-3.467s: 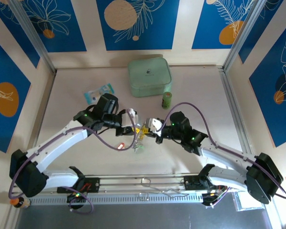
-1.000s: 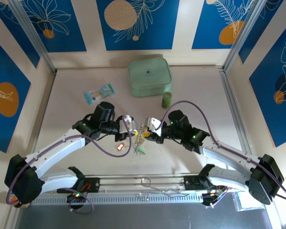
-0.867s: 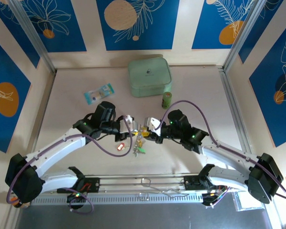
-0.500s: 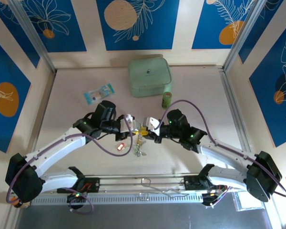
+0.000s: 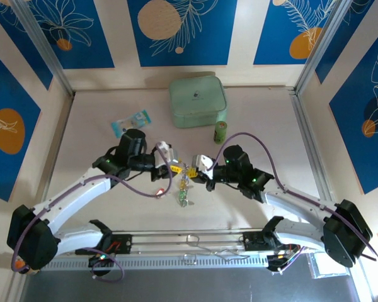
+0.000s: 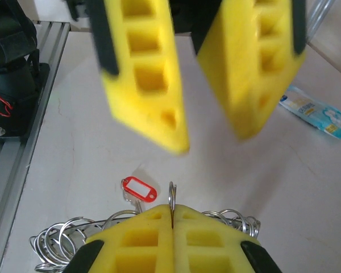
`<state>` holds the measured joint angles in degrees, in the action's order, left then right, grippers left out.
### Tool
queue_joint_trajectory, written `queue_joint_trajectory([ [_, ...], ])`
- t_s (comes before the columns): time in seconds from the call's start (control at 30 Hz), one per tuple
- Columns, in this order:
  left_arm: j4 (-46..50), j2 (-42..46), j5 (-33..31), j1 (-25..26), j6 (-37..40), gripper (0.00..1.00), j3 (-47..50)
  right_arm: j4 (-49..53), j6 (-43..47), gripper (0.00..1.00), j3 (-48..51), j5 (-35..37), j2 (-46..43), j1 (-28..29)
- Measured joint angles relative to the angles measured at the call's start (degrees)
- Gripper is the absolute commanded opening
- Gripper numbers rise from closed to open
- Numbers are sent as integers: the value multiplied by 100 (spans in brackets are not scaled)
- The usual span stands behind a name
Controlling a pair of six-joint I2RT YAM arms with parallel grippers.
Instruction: Put the keys on the keyring
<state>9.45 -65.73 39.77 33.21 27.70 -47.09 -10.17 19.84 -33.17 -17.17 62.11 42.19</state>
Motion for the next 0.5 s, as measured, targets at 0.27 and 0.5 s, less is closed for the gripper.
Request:
queue_joint_trajectory([
  [0.27,-1198,0,1132,-229,-533,37,901,-389,-295,0,184,-479,-181,-214],
  [0.5,-2068,-175,1604,-229,-874,35,1143,-586,-431,0,184,-752,-208,-214],
])
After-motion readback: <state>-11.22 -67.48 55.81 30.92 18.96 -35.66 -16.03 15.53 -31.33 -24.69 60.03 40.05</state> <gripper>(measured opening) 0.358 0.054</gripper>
